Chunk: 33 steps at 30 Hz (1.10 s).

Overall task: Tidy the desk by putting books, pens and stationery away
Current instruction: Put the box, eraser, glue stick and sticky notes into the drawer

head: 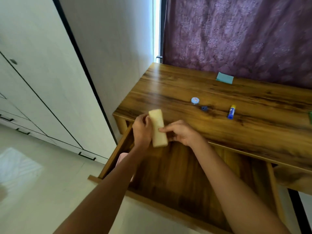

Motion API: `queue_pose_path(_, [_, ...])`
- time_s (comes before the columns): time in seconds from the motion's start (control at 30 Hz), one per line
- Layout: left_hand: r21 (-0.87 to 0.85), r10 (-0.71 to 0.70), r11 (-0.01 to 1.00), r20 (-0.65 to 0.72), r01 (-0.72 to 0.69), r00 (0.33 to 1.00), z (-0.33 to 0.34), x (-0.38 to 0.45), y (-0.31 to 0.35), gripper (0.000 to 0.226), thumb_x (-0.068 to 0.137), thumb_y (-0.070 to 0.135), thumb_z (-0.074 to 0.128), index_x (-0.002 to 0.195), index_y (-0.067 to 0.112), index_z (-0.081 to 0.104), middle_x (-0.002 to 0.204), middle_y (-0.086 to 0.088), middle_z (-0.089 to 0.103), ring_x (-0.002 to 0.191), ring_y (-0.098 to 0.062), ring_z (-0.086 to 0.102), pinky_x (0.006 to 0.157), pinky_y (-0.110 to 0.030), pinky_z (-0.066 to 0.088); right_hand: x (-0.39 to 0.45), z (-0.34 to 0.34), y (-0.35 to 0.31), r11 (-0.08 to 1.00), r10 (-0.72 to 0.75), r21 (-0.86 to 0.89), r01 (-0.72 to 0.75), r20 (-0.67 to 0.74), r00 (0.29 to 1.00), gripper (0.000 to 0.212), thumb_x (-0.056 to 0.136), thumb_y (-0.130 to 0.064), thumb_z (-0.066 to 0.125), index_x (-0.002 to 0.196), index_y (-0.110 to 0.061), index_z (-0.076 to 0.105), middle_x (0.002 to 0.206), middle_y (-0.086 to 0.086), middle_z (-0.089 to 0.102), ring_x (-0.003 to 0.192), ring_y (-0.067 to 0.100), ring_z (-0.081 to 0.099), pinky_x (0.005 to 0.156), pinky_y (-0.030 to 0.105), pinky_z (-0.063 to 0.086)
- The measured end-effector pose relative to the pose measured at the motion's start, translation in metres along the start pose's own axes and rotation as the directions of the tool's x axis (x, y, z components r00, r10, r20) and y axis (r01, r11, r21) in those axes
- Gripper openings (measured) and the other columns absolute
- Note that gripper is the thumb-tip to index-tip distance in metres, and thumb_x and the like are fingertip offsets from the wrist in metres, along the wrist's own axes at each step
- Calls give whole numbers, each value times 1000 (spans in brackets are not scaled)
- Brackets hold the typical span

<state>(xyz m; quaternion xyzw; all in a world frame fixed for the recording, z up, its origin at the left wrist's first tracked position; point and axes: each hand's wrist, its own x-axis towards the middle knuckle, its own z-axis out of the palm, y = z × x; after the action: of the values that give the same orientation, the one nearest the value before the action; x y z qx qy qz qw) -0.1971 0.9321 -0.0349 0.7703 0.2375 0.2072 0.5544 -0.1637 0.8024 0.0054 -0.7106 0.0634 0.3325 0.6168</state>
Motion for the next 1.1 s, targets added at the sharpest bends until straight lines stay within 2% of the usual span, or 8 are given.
queue_pose_path(0.13, [33, -32, 999, -41, 34, 999, -30, 7, -25, 25, 99, 20, 44, 112, 9, 61, 107, -10, 65, 90, -16, 58, 76, -27, 44, -12, 23, 12, 948, 286, -177, -265, 106, 952, 21, 79, 1, 71, 96, 0, 58, 89, 11, 63, 96, 24, 62, 85, 44, 53])
queue_pose_path(0.2, [31, -69, 997, -35, 70, 997, -37, 10, -36, 23, 99, 19, 44, 108, 8, 61, 102, -13, 66, 82, -16, 58, 71, -30, 46, -9, 31, 23, 936, 334, -138, -323, 70, 940, 31, 80, 2, 69, 107, 2, 55, 101, 14, 61, 112, 29, 58, 93, 47, 51])
queue_pose_path(0.37, [203, -196, 966, 180, 158, 964, -39, 25, -59, 26, 98, 7, 43, 117, 6, 61, 116, -11, 63, 100, -20, 60, 82, -25, 46, 25, 54, 49, 966, 260, 35, -257, -145, 955, 58, 76, -1, 74, 126, -4, 45, 127, 15, 54, 121, 36, 53, 86, 50, 54])
queue_pose_path(0.47, [345, -184, 937, 373, 48, 909, -33, 31, -67, 41, 94, -7, 39, 127, 7, 57, 132, -10, 57, 124, -23, 52, 104, -28, 41, 55, 68, 64, 972, 228, 107, -209, -214, 950, 52, 76, -3, 76, 121, 0, 49, 125, 17, 58, 115, 35, 57, 86, 50, 53])
queue_pose_path(0.57, [414, -207, 910, 492, -18, 846, -27, 36, -75, 50, 91, -8, 38, 136, 11, 48, 137, -8, 50, 126, -24, 48, 97, -27, 40, 78, 81, 75, 973, 216, 131, -190, -220, 951, 43, 78, -3, 73, 116, 1, 53, 121, 20, 61, 109, 35, 61, 86, 50, 54])
queue_pose_path(0.73, [519, -263, 853, 514, -52, 817, -17, 45, -85, 48, 92, -1, 45, 139, 12, 44, 137, -12, 48, 125, -27, 48, 102, -34, 42, 99, 93, 86, 975, 214, 106, -194, -233, 949, 36, 91, -5, 56, 124, 2, 45, 120, 20, 57, 108, 32, 59, 77, 35, 51])
queue_pose_path(0.9, [623, -279, 780, 432, -61, 858, -9, 55, -95, 29, 96, 6, 43, 122, 6, 55, 126, -13, 54, 111, -26, 56, 97, -35, 47, 118, 102, 88, 973, 190, -75, -219, -283, 940, 20, 97, -9, 42, 115, -2, 45, 107, 15, 56, 72, 18, 54, 74, 33, 52])
queue_pose_path(1.1, [705, -249, 696, 414, -136, 875, -2, 51, -96, 22, 93, 6, 47, 111, 6, 59, 124, -14, 53, 115, -29, 52, 100, -43, 45, 126, 109, 93, 982, 158, -47, -185, -349, 924, 24, 100, -11, 30, 105, -6, 53, 107, 13, 59, 109, 34, 62, 87, 41, 53])
